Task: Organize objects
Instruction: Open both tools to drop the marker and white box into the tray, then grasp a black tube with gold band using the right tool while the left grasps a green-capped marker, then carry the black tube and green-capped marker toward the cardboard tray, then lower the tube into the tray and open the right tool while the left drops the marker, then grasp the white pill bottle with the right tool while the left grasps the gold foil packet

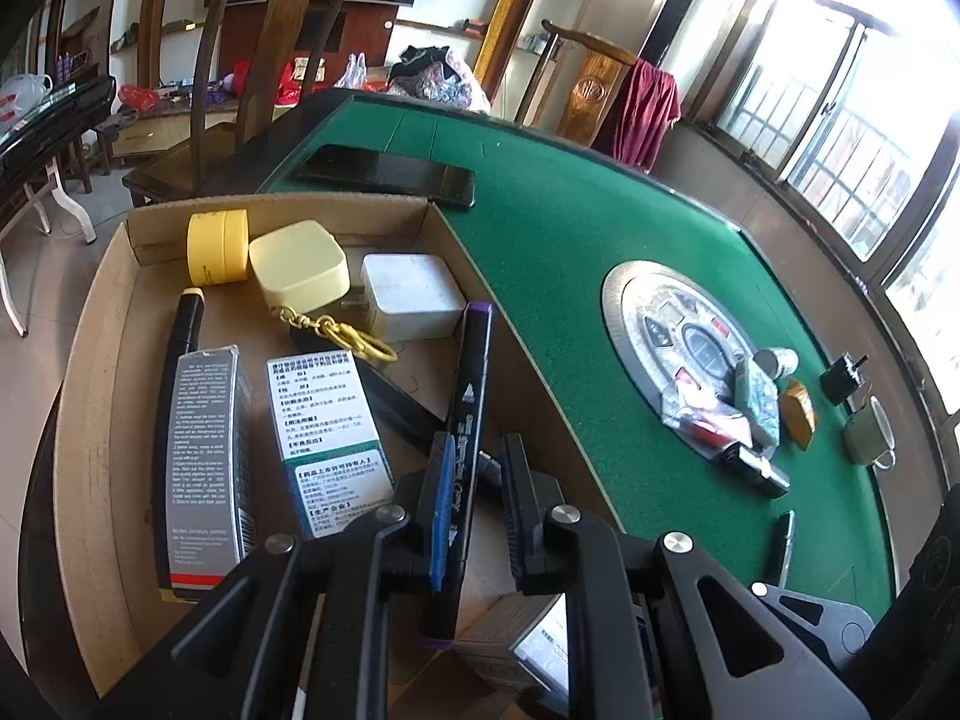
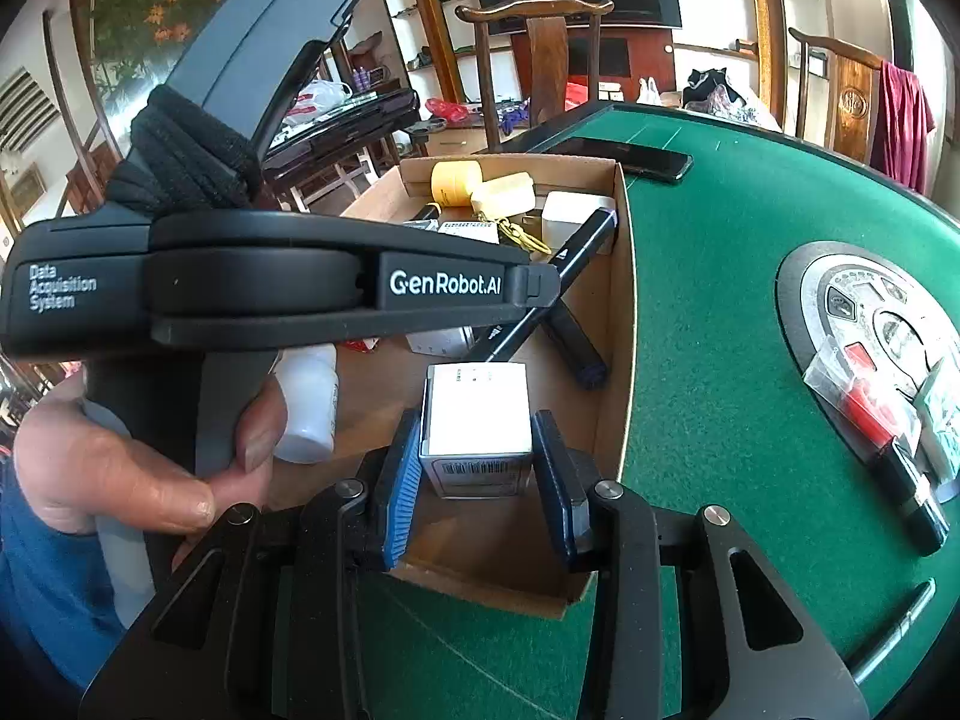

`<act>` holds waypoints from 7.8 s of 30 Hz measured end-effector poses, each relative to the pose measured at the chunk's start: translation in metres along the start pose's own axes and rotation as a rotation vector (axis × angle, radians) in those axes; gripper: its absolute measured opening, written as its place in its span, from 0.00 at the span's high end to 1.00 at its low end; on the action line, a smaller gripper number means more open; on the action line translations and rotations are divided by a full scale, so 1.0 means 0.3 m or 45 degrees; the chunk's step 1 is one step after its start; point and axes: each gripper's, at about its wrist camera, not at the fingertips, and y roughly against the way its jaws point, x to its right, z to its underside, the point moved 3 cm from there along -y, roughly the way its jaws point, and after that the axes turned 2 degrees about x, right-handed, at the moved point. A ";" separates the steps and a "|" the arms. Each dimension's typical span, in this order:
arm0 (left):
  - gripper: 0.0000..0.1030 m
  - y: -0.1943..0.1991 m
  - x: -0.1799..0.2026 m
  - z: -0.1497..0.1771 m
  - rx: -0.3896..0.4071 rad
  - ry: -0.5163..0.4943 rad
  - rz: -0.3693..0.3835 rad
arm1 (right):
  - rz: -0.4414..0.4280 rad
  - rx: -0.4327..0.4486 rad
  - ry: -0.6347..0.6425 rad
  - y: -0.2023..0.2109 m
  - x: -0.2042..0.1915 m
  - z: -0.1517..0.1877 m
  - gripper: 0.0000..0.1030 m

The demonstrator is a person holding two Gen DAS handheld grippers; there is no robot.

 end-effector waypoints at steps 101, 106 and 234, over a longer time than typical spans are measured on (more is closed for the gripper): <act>0.85 -0.128 0.571 0.314 -0.101 -0.698 0.111 | 0.600 -0.102 -0.272 0.236 0.647 0.139 0.82; 0.85 -0.125 0.571 0.316 -0.100 -0.691 0.110 | 0.605 -0.104 -0.318 0.249 0.660 0.136 0.83; 0.85 0.020 0.452 0.163 0.041 -0.565 0.331 | -0.059 -0.004 -0.692 0.327 0.909 0.035 0.74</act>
